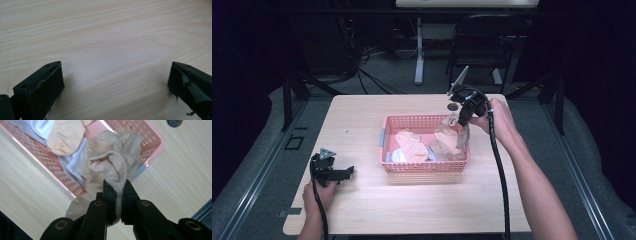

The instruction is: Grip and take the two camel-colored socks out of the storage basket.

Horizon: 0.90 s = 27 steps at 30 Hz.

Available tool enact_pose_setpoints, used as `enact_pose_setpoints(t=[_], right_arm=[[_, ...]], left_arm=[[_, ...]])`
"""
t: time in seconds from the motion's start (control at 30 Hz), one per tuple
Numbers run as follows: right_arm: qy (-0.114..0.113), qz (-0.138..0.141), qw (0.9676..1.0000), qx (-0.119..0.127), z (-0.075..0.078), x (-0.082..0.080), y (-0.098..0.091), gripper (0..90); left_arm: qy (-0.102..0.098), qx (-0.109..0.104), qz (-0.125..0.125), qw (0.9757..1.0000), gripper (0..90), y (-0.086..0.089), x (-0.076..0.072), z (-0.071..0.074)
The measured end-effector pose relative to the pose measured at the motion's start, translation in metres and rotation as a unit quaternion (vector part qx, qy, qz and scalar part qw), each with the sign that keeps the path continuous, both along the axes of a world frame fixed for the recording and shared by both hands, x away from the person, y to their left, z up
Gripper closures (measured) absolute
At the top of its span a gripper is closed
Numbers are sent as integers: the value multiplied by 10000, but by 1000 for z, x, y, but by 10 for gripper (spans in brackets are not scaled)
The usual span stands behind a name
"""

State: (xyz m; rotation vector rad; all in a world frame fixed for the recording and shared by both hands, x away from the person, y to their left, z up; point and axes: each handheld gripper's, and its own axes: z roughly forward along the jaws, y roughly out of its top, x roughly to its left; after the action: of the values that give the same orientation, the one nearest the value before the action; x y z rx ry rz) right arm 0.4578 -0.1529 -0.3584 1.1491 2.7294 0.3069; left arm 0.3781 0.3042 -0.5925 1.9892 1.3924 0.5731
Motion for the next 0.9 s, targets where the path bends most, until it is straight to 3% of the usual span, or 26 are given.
enact_pose_setpoints(t=[0.4,0.9], right_arm=[[-32,-411,9991,15,7,-5,-50,844],[17,-1010,9949,1,-4,-11,-118,844]], left_arm=[[7,13,-8,10000,0,0,0,0],[1,3,-1,10000,0,0,0,0]])
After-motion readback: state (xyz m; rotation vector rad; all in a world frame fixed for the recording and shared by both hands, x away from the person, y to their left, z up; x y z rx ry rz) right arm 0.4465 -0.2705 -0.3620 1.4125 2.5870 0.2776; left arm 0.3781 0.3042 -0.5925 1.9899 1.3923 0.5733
